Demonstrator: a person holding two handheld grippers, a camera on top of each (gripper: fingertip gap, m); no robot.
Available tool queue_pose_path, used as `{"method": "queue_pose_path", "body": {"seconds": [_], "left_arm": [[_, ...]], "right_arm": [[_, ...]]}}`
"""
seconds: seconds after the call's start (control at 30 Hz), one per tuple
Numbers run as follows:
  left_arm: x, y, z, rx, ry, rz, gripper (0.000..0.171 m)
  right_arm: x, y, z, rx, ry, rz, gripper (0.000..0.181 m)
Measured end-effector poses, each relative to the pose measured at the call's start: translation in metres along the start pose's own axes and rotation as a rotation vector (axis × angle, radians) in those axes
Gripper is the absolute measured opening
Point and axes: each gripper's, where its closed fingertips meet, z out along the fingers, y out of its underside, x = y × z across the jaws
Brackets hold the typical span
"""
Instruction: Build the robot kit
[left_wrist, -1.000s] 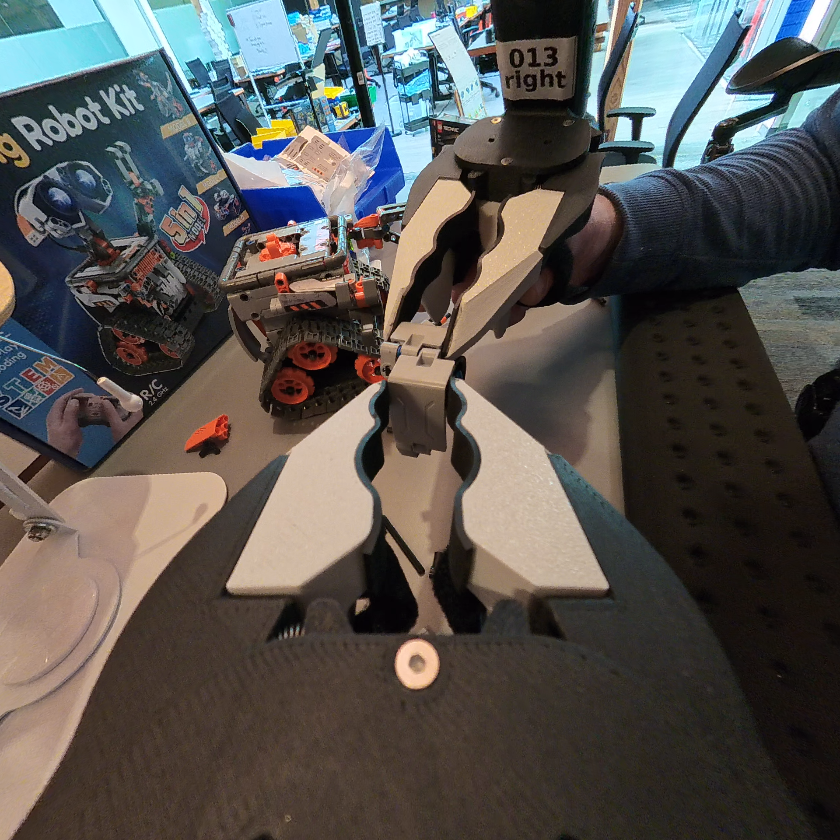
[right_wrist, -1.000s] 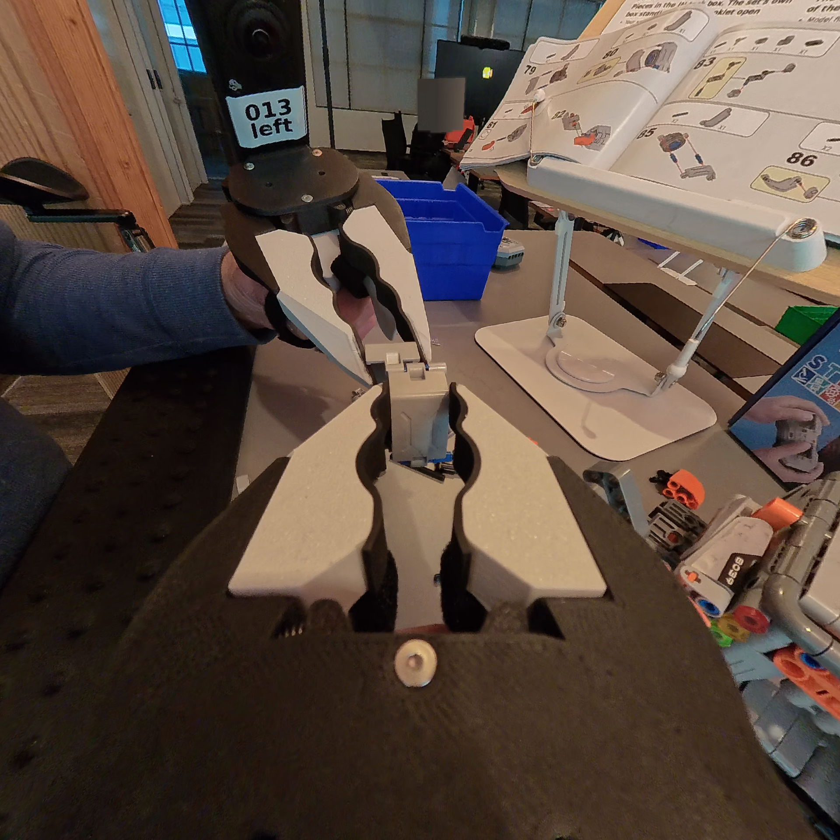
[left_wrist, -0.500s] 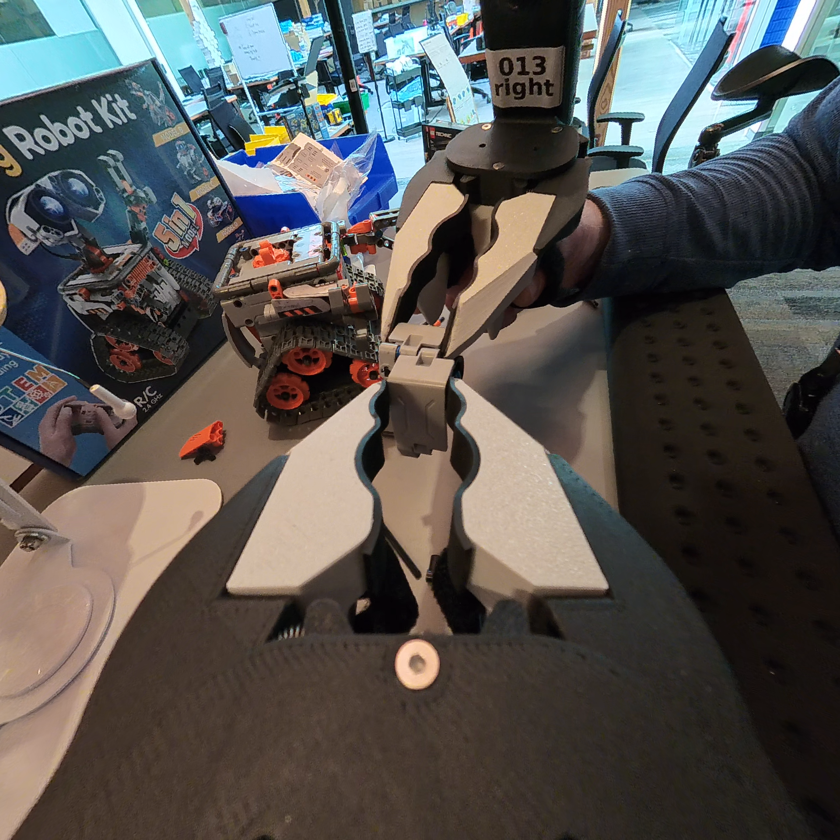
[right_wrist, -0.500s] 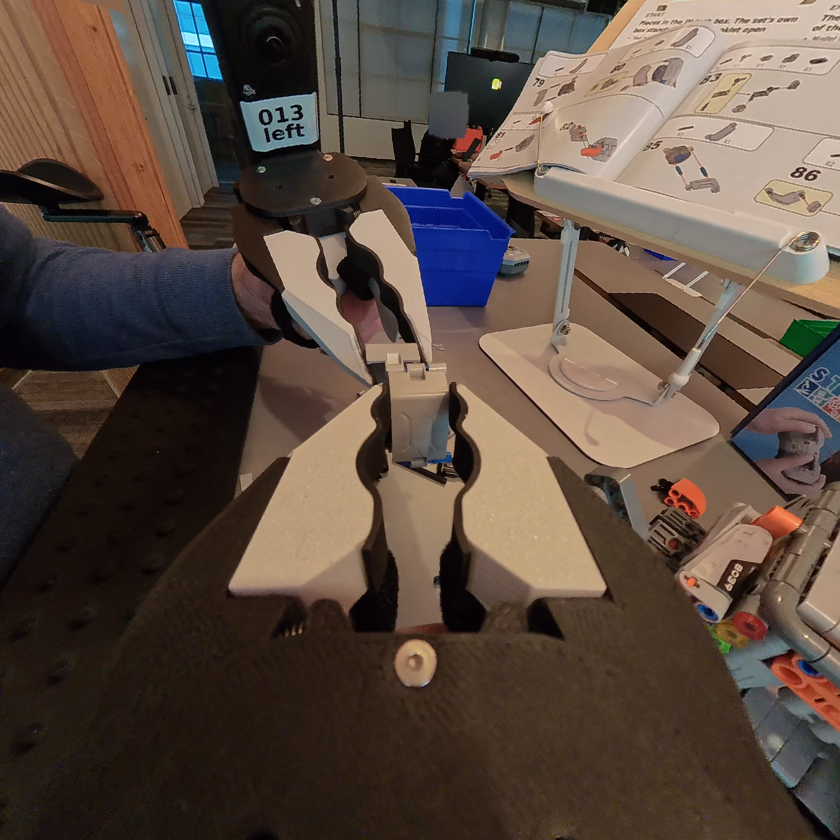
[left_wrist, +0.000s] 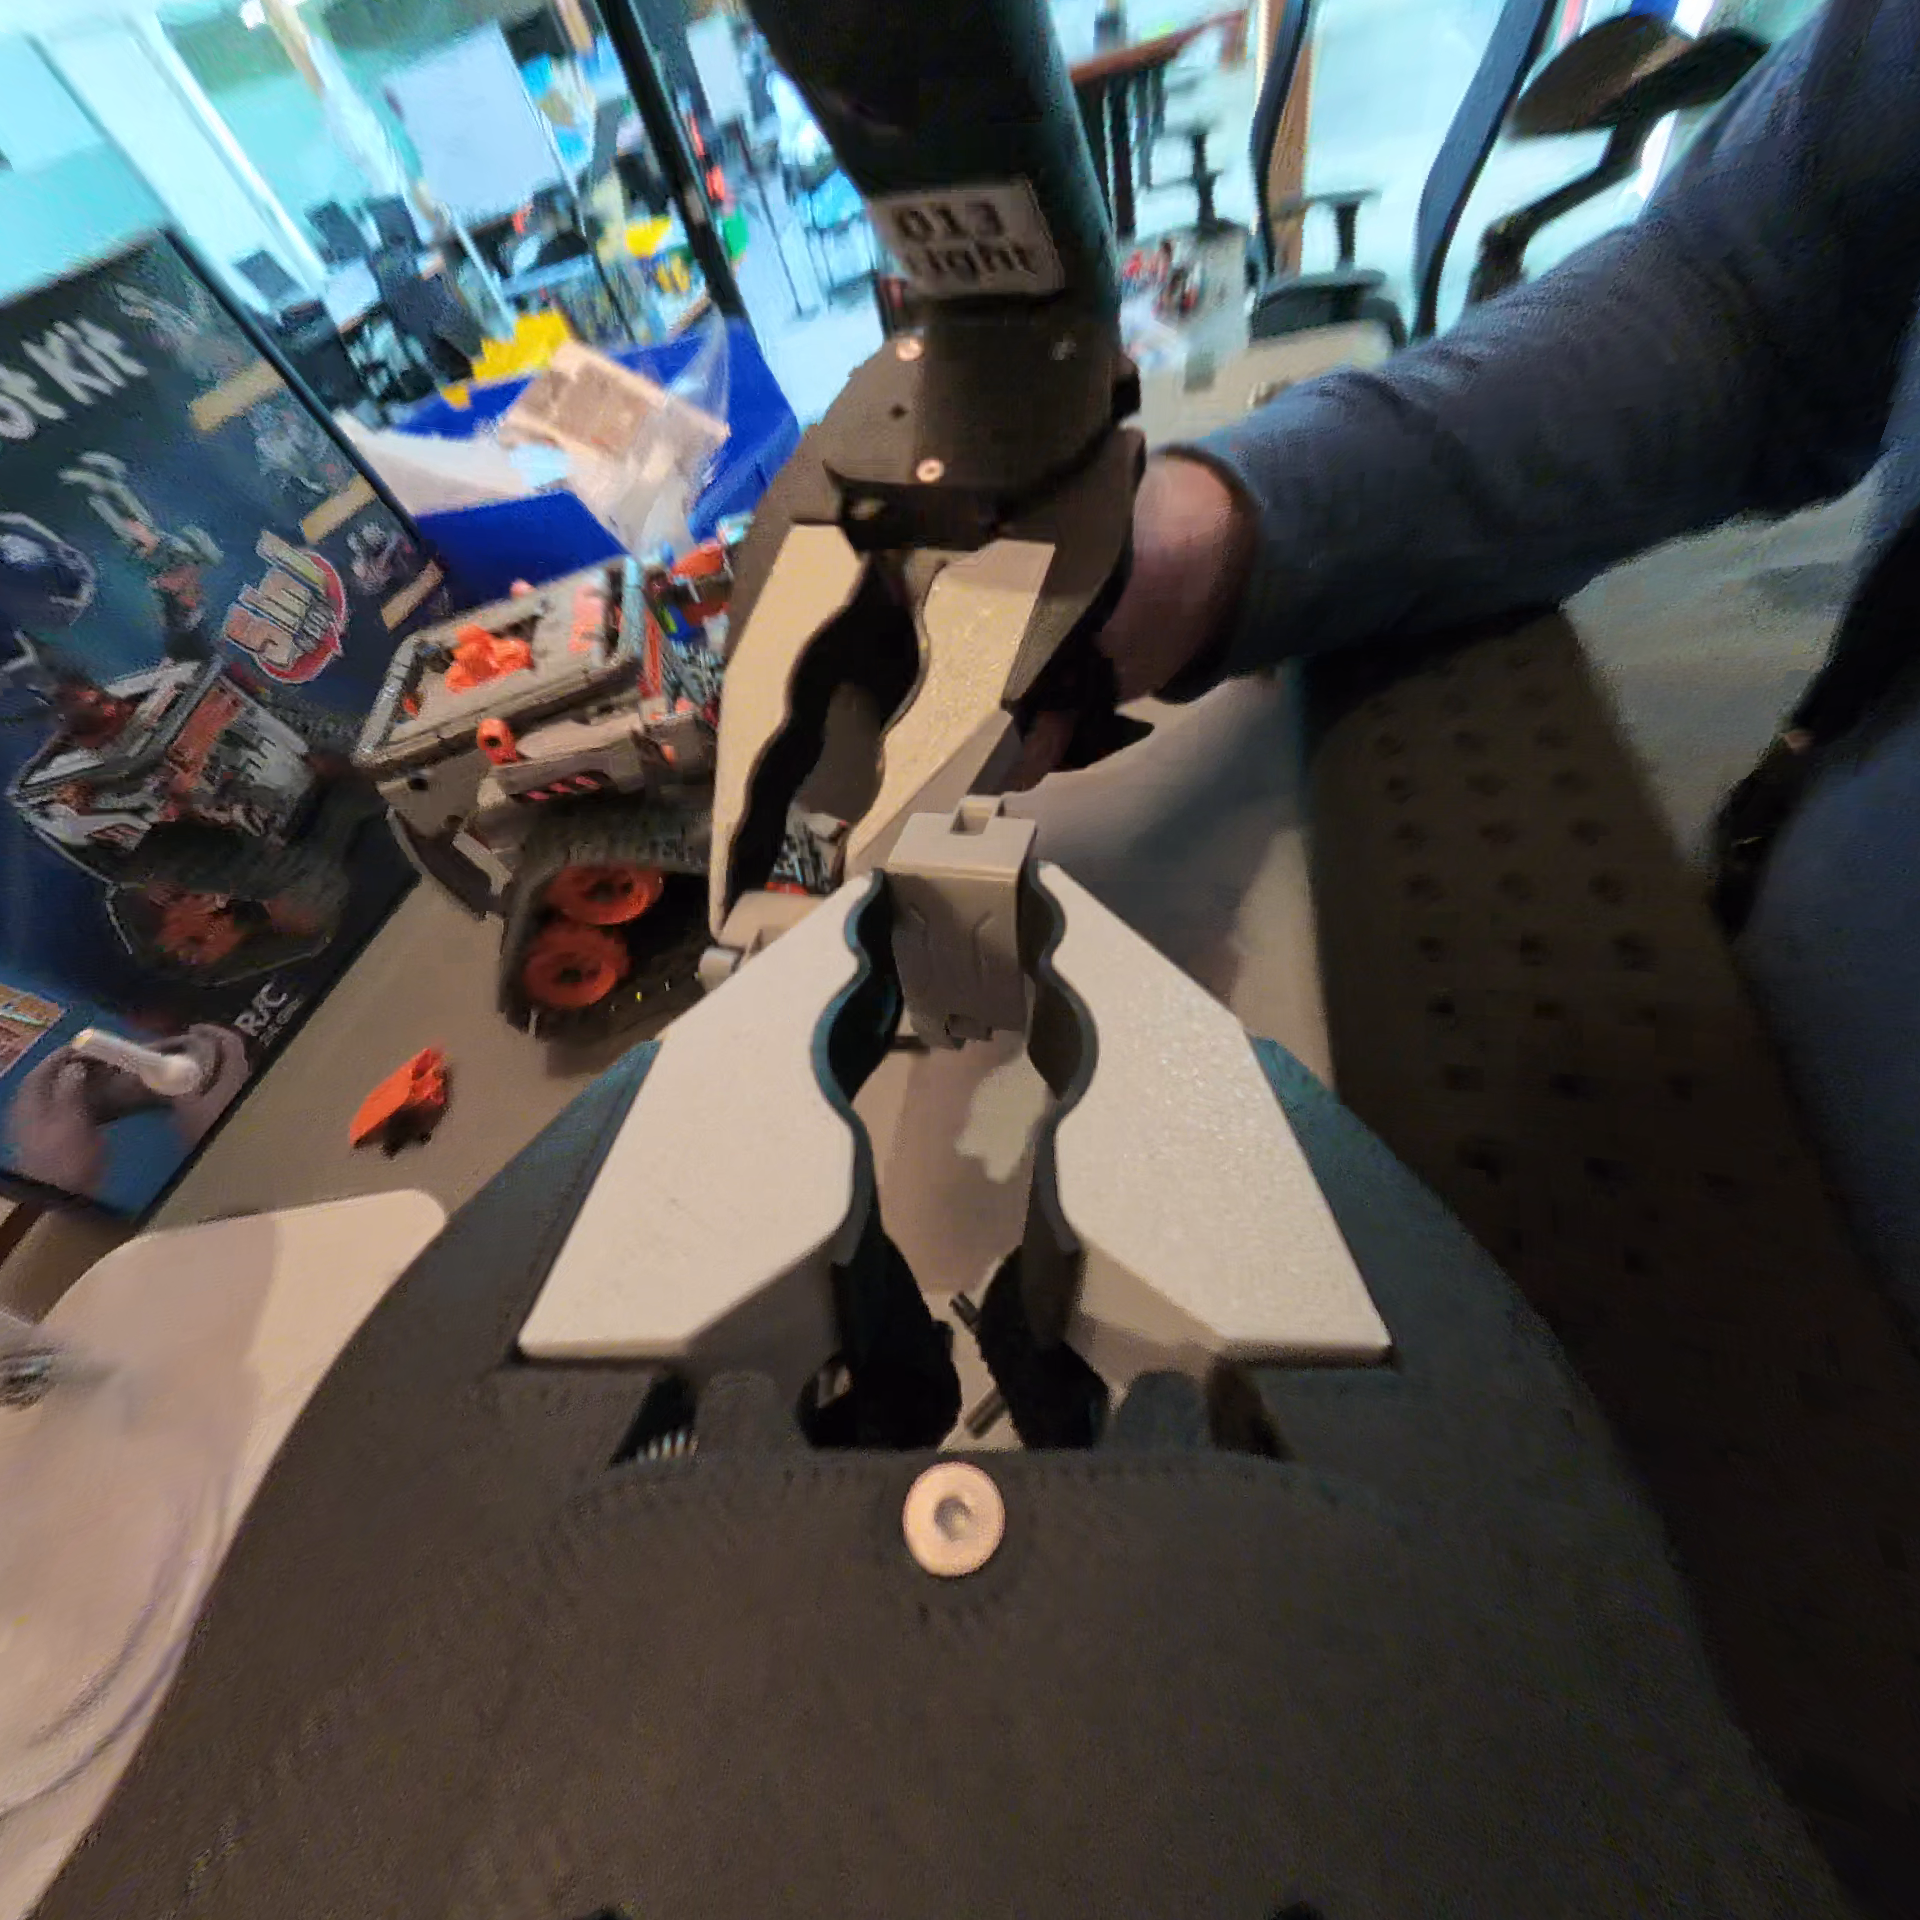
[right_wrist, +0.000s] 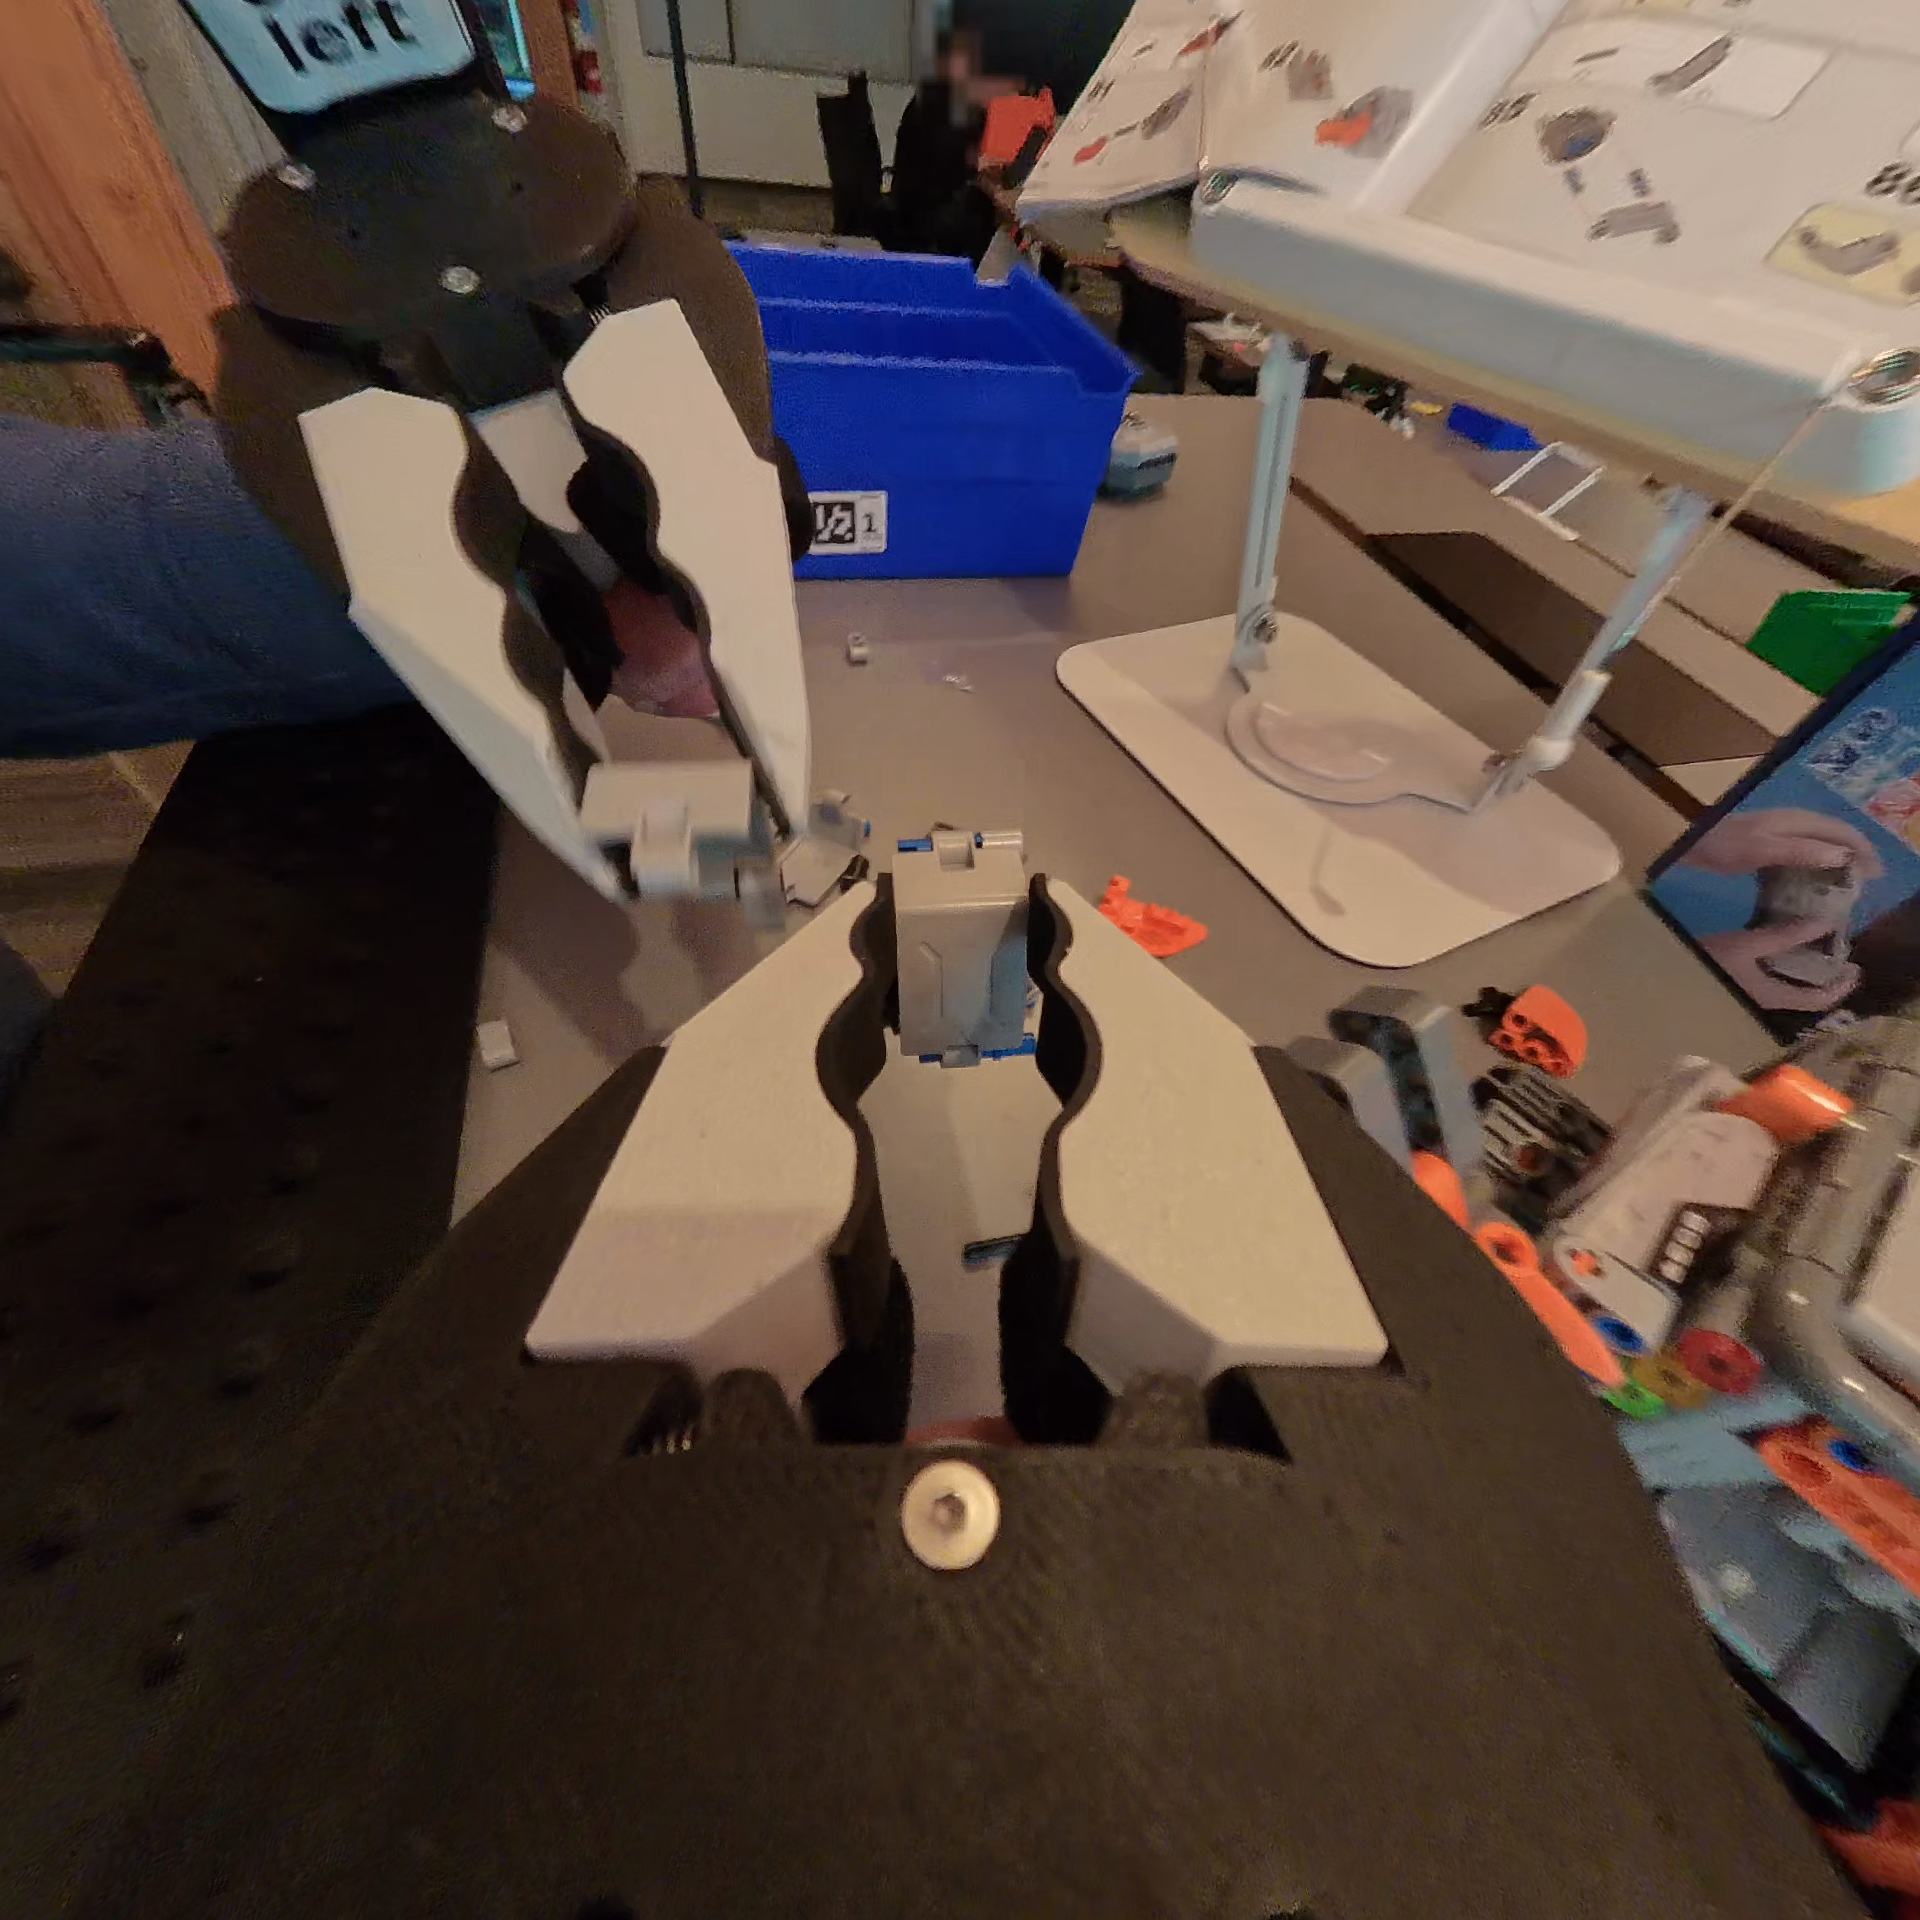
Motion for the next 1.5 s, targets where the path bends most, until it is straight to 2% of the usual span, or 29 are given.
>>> {"method": "queue_pose_path", "body": {"seconds": [0.03,0.07,0.17,0.23,0.37,0.57,0.77,0.9,1.1,1.4,1.5], "left_arm": [[-0.004,0.014,0.008,-0.111,-0.062,0.084,0.022],[-0.007,0.020,0.010,-0.154,-0.096,0.136,0.022],[-0.015,0.003,-0.005,-0.023,-0.079,0.001,0.022],[-0.020,0.006,-0.013,-0.022,-0.087,-0.027,0.022],[-0.008,0.027,-0.007,-0.127,-0.045,-0.023,0.022],[0.016,0.052,0.013,-0.258,0.062,-0.035,0.022],[0.032,0.080,0.024,-0.393,0.122,-0.003,0.023],[0.039,0.092,0.026,-0.426,0.165,-0.029,0.027],[0.031,0.082,0.021,-0.360,0.146,-0.072,0.032],[-0.013,0.051,0.002,-0.170,-0.041,-0.142,0.033],[-0.024,0.032,-0.006,-0.076,-0.093,-0.145,0.029]], "right_arm": [[-0.004,0.002,0.002,-0.009,-0.018,-0.004,0.022],[0.000,0.007,0.003,-0.035,0.001,-0.018,0.022],[0.008,0.000,-0.005,0.017,0.012,0.029,0.022],[0.007,-0.005,-0.008,0.041,0.013,-0.003,0.023],[0.002,-0.017,-0.017,0.105,-0.027,-0.026,0.023],[0.005,-0.021,-0.025,0.164,-0.088,0.061,0.023],[-0.001,-0.016,-0.020,0.137,-0.102,0.044,0.023],[-0.002,-0.014,-0.018,0.124,-0.106,0.039,0.023],[-0.004,-0.010,-0.016,0.111,-0.117,0.036,0.023],[-0.009,-0.014,-0.018,0.143,-0.154,0.037,0.023],[-0.014,-0.022,-0.022,0.192,-0.194,0.040,0.023]]}}
